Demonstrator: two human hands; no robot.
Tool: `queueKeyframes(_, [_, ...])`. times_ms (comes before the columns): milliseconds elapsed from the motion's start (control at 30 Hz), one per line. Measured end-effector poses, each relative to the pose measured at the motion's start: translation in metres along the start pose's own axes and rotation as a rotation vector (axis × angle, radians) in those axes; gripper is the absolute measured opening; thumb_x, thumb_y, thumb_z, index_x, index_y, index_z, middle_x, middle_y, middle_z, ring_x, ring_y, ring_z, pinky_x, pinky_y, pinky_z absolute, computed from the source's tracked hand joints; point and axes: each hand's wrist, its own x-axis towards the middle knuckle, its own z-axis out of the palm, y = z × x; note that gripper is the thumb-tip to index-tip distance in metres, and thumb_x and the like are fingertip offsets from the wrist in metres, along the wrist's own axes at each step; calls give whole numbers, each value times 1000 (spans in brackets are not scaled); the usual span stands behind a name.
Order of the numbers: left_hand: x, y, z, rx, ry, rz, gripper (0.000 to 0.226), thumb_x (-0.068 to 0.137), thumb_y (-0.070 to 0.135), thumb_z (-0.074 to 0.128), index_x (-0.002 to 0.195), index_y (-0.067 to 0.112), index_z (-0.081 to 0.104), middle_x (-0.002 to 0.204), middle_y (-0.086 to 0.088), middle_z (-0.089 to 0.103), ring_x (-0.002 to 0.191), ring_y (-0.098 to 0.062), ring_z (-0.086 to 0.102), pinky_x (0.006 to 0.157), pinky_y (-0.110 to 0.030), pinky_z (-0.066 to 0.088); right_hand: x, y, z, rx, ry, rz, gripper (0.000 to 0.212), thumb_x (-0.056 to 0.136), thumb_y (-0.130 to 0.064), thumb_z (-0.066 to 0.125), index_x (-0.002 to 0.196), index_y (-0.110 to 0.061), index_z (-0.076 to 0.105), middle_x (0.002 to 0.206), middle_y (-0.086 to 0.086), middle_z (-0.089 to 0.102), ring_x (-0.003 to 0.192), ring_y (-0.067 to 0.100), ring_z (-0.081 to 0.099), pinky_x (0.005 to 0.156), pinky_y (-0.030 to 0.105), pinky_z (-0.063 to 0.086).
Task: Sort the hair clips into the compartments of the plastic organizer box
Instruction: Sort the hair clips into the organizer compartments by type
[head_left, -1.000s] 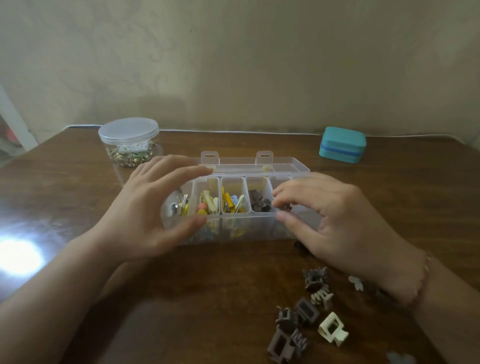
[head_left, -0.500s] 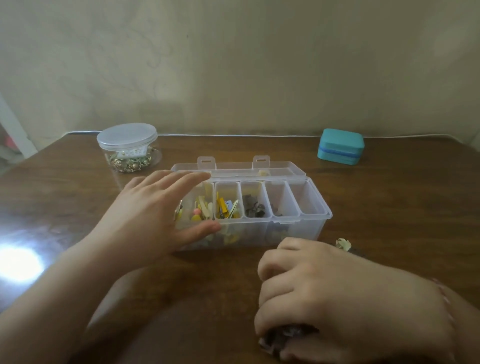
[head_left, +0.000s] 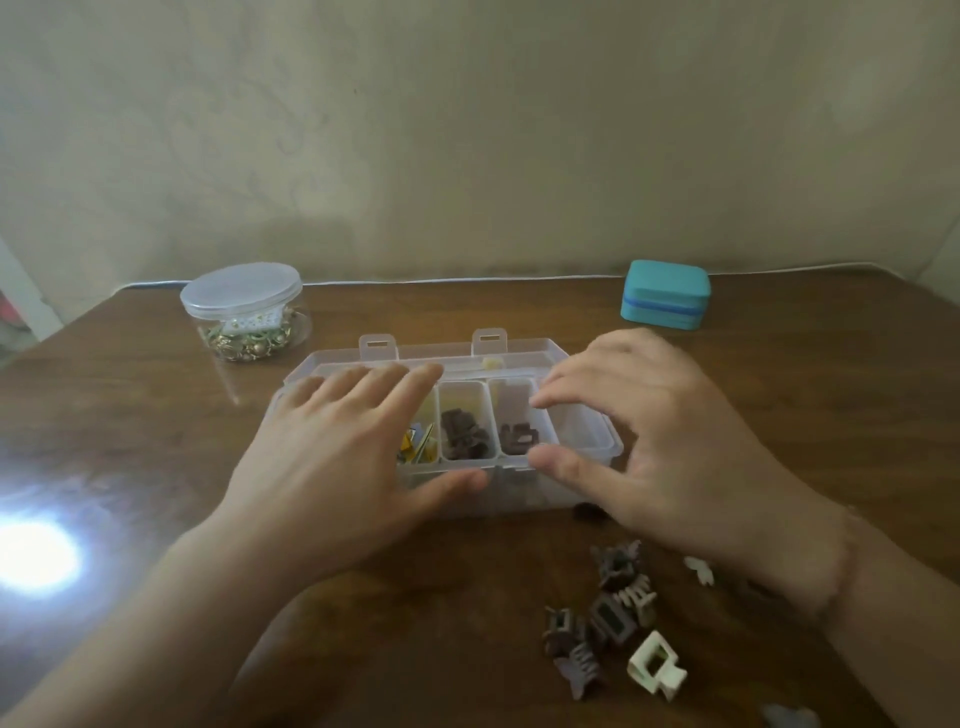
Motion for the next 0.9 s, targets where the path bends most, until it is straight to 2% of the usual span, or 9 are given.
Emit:
queueKeyframes(67, [0,-2,0,17,-7,-4,100,75,94,11,153,34,30,149,8,48,136,-21,46,111,-47,37,-8,-4,-10,2,-104,-176,33,87,-61,56,105,-35,66,102,-21,63,106,8,51,85,38,43])
queueKeyframes(167, [-5,-6,-2,24,-18,-21,99,77,93,18,152,31,35,143,5,55,131,-25,51,108,-53,40,-20,-16,-8,-71,-408,-419,32,87,-65,50,100,-39,64,90,-22,62,96,6,50,82,34,41])
queueKeyframes(267, [-12,-12,-3,34,-8,-13,98,79,92,22,150,28,38,139,3,58,128,-26,54,105,-51,43,-24,-22,6,-190,-525,-482,25,88,-57,48,97,-39,63,84,-18,63,91,10,49,83,36,40])
queueKeyframes(367, [-14,-12,-3,45,-7,-18,97,79,91,22,150,28,38,141,4,57,128,-25,54,104,-49,43,-24,-23,8,-180,-508,-503,14,85,-44,54,95,-39,62,83,-17,63,88,11,50,76,34,42])
queueKeyframes(467, [-13,-11,-3,45,-35,-19,97,78,92,18,151,31,34,144,6,53,131,-24,50,106,-49,42,-21,-20,6,-70,-376,-514,12,84,-34,63,95,-37,64,89,-18,65,87,9,52,72,33,45])
queueKeyframes(600, [-13,-9,-3,51,-45,-19,97,79,91,16,151,31,36,144,6,53,132,-24,48,107,-47,41,-10,-12,2,308,-42,-194,14,83,-23,71,97,-26,70,92,-15,65,93,8,59,76,31,50])
queueKeyframes(667, [-13,-9,-3,61,-49,-17,97,79,91,14,151,30,36,143,6,53,132,-23,48,108,-47,41,-4,-8,5,351,72,-48,15,82,-25,71,98,-27,70,94,-16,65,97,9,61,79,31,51])
queueKeyframes(767, [-13,-9,-3,58,-42,-23,98,79,92,15,150,28,39,141,4,56,130,-26,51,105,-49,43,0,-6,14,256,16,24,16,85,-33,68,98,-26,71,100,-14,67,104,6,57,87,35,50])
queueKeyframes(900, [-12,-10,-2,55,-38,-34,98,78,93,17,149,30,38,142,4,56,129,-27,52,104,-52,44,-7,-7,2,175,-65,-194,16,87,-37,68,93,-23,72,100,-11,67,103,11,57,85,36,46])
